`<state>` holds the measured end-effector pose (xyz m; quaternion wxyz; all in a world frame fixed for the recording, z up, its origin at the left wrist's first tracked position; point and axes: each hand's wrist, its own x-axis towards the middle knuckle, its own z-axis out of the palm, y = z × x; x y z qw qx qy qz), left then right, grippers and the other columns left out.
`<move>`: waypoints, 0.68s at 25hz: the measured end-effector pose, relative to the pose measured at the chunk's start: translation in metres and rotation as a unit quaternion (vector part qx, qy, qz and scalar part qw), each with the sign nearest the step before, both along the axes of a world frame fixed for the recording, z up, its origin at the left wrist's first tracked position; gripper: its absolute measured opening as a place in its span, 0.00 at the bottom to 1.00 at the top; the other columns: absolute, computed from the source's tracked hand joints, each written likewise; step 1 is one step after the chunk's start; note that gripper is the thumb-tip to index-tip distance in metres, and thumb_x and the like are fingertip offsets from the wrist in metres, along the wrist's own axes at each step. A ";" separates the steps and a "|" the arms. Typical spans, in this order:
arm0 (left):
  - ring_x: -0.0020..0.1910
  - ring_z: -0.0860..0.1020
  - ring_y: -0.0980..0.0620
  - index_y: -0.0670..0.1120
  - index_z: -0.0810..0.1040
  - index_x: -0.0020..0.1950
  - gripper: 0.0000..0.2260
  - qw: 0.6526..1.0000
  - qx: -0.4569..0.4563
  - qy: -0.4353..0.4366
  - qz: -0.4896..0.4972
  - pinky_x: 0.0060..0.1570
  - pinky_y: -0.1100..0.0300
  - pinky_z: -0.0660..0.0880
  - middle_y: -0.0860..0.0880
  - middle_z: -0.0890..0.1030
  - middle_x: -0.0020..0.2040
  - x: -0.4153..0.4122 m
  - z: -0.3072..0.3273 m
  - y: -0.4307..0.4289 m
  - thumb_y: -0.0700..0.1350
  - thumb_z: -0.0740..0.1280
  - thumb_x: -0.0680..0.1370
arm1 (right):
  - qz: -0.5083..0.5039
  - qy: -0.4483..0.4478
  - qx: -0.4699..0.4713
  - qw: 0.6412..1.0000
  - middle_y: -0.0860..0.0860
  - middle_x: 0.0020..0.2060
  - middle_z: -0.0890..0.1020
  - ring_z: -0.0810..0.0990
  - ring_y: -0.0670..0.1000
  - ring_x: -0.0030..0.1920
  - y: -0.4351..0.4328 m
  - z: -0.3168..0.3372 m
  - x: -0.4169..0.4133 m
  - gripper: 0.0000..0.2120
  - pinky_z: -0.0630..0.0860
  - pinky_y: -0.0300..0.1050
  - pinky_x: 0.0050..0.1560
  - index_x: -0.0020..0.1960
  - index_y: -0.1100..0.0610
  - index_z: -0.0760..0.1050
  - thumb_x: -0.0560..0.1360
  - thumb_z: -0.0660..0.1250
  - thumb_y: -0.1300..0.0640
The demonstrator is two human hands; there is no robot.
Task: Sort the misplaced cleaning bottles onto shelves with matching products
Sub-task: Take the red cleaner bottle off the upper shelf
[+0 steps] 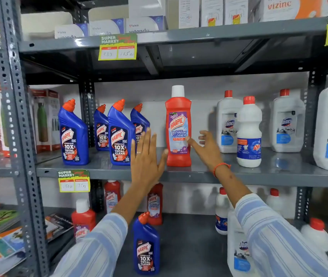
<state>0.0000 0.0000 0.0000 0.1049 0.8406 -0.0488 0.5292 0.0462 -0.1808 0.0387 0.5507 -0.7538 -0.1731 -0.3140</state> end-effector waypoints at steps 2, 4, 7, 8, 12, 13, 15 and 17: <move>0.74 0.60 0.45 0.44 0.62 0.74 0.31 0.999 0.004 0.041 0.000 0.74 0.49 0.47 0.42 0.63 0.75 -0.006 -0.023 0.004 0.62 0.46 0.78 | 0.075 0.102 0.021 0.992 0.59 0.64 0.73 0.74 0.56 0.61 0.009 -0.006 0.003 0.34 0.73 0.47 0.57 0.67 0.60 0.63 0.68 0.74 0.50; 0.75 0.59 0.46 0.46 0.60 0.75 0.32 0.994 0.031 0.100 0.029 0.75 0.49 0.45 0.43 0.62 0.76 -0.003 -0.052 0.009 0.64 0.43 0.77 | 0.105 0.121 0.007 0.987 0.59 0.62 0.76 0.76 0.56 0.58 0.017 -0.012 0.010 0.34 0.76 0.50 0.58 0.65 0.60 0.65 0.65 0.77 0.53; 0.72 0.63 0.44 0.46 0.63 0.73 0.30 0.993 0.041 0.102 0.046 0.74 0.47 0.53 0.43 0.67 0.73 0.006 -0.057 0.017 0.63 0.46 0.78 | 0.116 0.113 0.015 0.987 0.59 0.60 0.77 0.77 0.56 0.56 0.026 -0.013 0.017 0.31 0.76 0.55 0.59 0.63 0.60 0.67 0.65 0.77 0.57; 0.71 0.65 0.44 0.46 0.64 0.73 0.30 0.993 0.039 0.104 0.046 0.73 0.46 0.55 0.43 0.69 0.71 0.006 -0.055 0.017 0.63 0.47 0.78 | 0.118 0.112 0.030 0.986 0.60 0.60 0.77 0.77 0.57 0.57 0.027 -0.011 0.017 0.31 0.76 0.56 0.60 0.63 0.60 0.67 0.65 0.77 0.58; 0.68 0.70 0.43 0.46 0.67 0.71 0.29 0.993 0.047 0.094 0.045 0.71 0.46 0.59 0.43 0.73 0.68 0.008 -0.059 0.017 0.63 0.47 0.78 | 0.164 0.130 0.058 0.976 0.60 0.61 0.76 0.76 0.57 0.57 0.028 -0.012 0.021 0.30 0.77 0.55 0.58 0.63 0.59 0.65 0.66 0.76 0.60; 0.68 0.70 0.43 0.46 0.67 0.71 0.29 0.994 0.046 0.092 0.045 0.71 0.46 0.59 0.43 0.74 0.67 0.008 -0.059 0.017 0.63 0.47 0.78 | 0.169 0.131 0.061 0.975 0.60 0.61 0.76 0.76 0.56 0.57 0.027 -0.013 0.021 0.30 0.77 0.55 0.58 0.63 0.59 0.65 0.66 0.76 0.60; 0.68 0.70 0.44 0.46 0.67 0.71 0.29 0.994 0.050 0.086 0.047 0.71 0.47 0.59 0.43 0.74 0.68 0.008 -0.059 0.018 0.63 0.47 0.79 | 0.170 0.127 0.065 0.975 0.59 0.60 0.76 0.76 0.56 0.57 0.025 -0.013 0.018 0.30 0.77 0.54 0.57 0.63 0.59 0.65 0.66 0.75 0.59; 0.69 0.68 0.44 0.46 0.65 0.72 0.29 0.993 0.053 0.091 0.046 0.72 0.47 0.57 0.43 0.73 0.68 0.008 -0.059 0.018 0.64 0.47 0.79 | 0.170 0.121 0.063 0.976 0.59 0.60 0.77 0.77 0.56 0.57 0.024 -0.014 0.012 0.30 0.78 0.52 0.55 0.63 0.59 0.65 0.67 0.75 0.59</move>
